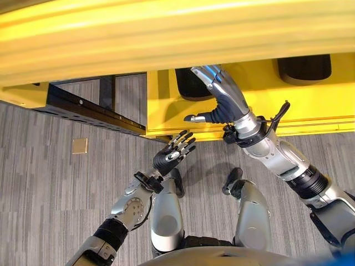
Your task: Move parts from the plastic box to the shelf.
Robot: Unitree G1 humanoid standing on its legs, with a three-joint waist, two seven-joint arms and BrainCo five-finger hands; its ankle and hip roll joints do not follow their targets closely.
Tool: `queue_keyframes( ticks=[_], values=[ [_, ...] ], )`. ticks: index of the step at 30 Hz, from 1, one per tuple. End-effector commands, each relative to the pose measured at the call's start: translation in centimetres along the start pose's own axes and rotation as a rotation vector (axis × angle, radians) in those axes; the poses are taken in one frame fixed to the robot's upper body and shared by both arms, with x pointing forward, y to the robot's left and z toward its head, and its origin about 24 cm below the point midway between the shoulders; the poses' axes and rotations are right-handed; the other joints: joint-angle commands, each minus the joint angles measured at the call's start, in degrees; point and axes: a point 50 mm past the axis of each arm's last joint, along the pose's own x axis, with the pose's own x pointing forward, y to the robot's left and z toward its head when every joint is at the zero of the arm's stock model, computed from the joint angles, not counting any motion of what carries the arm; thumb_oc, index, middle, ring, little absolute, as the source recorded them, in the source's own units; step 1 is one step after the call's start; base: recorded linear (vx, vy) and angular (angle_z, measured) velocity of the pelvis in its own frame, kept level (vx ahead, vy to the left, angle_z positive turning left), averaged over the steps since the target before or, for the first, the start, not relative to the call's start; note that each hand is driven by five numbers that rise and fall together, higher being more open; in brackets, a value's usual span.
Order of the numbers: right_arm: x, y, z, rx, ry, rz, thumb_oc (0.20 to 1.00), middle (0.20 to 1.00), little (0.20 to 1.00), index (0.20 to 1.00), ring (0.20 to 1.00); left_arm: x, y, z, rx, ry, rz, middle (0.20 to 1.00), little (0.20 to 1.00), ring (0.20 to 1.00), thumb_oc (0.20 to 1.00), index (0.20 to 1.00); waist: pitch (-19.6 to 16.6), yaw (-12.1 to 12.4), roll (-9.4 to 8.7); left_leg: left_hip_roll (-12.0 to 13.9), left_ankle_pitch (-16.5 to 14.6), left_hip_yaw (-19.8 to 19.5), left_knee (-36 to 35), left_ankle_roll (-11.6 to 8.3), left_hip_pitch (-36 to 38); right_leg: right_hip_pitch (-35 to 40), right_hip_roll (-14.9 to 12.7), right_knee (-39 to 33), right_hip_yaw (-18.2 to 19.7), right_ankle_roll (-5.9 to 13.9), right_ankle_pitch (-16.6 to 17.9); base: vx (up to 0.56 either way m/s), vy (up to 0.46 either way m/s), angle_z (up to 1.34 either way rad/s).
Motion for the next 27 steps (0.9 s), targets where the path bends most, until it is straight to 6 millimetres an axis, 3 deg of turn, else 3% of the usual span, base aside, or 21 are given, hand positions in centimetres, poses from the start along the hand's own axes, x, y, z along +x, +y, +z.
queue_keyframes(
  ticks=[1,4,5,7,15,16,18,19,23,27],
  values=[
    [0.2,-2.3,3.1,0.156,-0.136,-0.012,1.0,1.0,1.0,1.0,1.0,-0.7,-1.8,1.4,0.064,-0.085,-0.114,1.0,1.0,1.0,1.0,1.0,-4.2,0.2,-1.71,-1.0,5.4,1.0,-6.0,2.1,2.5,6.7,-2.2,-3.0,3.2,7.51,-0.7,0.08,-0.024,-0.07],
    [-0.6,-2.9,2.7,0.193,-0.073,-0.016,1.0,1.0,1.0,1.0,1.0,-1.5,-1.6,1.3,0.061,-0.083,-0.105,1.0,1.0,1.0,1.0,1.0,-5.4,-0.1,-2.17,-1.3,5.7,1.4,-7.9,2.03,4.4,8.8,-1.3,-5.4,3.1,7.5,-0.3,0.1,-0.029,-0.09],
    [-2.1,-3.1,1.5,0.264,0.044,0.0,1.0,1.0,1.0,1.0,1.0,-2.5,-1.4,1.2,0.046,-0.092,-0.086,1.0,1.0,1.0,1.0,1.0,-7.1,-0.7,-2.76,-1.9,6.1,1.7,-10.1,1.92,6.5,11.1,-0.4,-8.6,3.4,7.6,0.4,0.13,-0.027,-0.12],
    [-3.0,-3.0,1.0,0.305,0.101,0.01,1.0,1.0,1.0,1.0,1.0,-2.8,-1.3,1.1,0.044,-0.099,-0.077,1.0,1.0,1.0,1.0,1.0,-8.1,-1.0,-3.02,-2.1,6.8,2.0,-11.7,1.84,7.5,12.0,0.2,-10.4,3.5,7.62,1.2,0.1,-0.021,-0.1],
    [-10.2,-0.7,-2.8,0.603,0.55,-0.017,1.0,1.0,1.0,1.0,1.0,-4.9,-0.7,0.0,0.025,-0.095,0.004,1.0,1.0,1.0,1.0,1.0,-11.9,-2.7,-4.69,-2.2,9.8,2.1,-18.1,0.24,11.7,15.9,1.7,-17.5,4.5,8.25,4.2,0.08,-0.027,-0.12],
    [-13.0,0.0,-3.7,0.696,0.696,-0.053,1.0,1.0,1.0,1.0,1.0,-5.9,-0.5,-0.1,0.02,-0.1,0.029,1.0,1.0,1.0,1.0,1.0,-13.0,-3.3,-5.16,-1.3,11.0,2.5,-20.4,-0.39,13.0,16.8,1.3,-19.5,4.7,8.66,5.5,0.07,-0.04,-0.13],
    [-15.1,0.5,-4.2,0.753,0.8,-0.079,1.0,1.0,1.0,1.0,1.0,-6.5,-0.4,-0.3,0.012,-0.099,0.042,1.0,1.0,1.0,1.0,1.0,-13.9,-3.6,-5.44,-1.1,11.9,2.7,-22.4,-0.78,14.0,17.7,0.9,-21.8,4.6,9.21,6.8,0.06,-0.037,-0.1],
    [-17.4,1.2,-4.6,0.792,0.911,-0.112,1.0,1.0,1.0,1.0,1.0,-7.2,-0.3,-0.4,0.022,-0.107,0.055,1.0,1.0,1.0,1.0,1.0,-14.9,-3.9,-5.69,-0.5,13.1,3.6,-24.6,-1.4,15.3,18.9,0.3,-24.5,3.9,9.85,8.6,0.05,-0.03,-0.17],
    [-19.2,1.9,-4.8,0.805,0.998,-0.112,1.0,1.0,1.0,1.0,1.0,-8.0,0.0,-0.1,0.037,-0.148,0.078,1.0,1.0,1.0,1.0,1.0,-15.9,-3.9,-5.91,0.0,13.7,4.6,-25.6,-1.91,16.6,20.3,-0.2,-26.8,2.6,10.26,10.1,0.04,-0.021,-0.14],
    [-21.7,3.8,-5.0,0.896,1.143,-0.061,1.0,1.0,1.0,1.0,1.0,-9.3,0.8,-0.6,0.0,-0.161,0.136,1.0,1.0,1.0,1.0,1.0,-17.0,-3.6,-6.26,-0.4,13.5,5.1,-25.8,-1.73,18.2,22.0,0.1,-27.2,1.7,10.1,10.1,0.06,-0.017,-0.03]
  ],
)
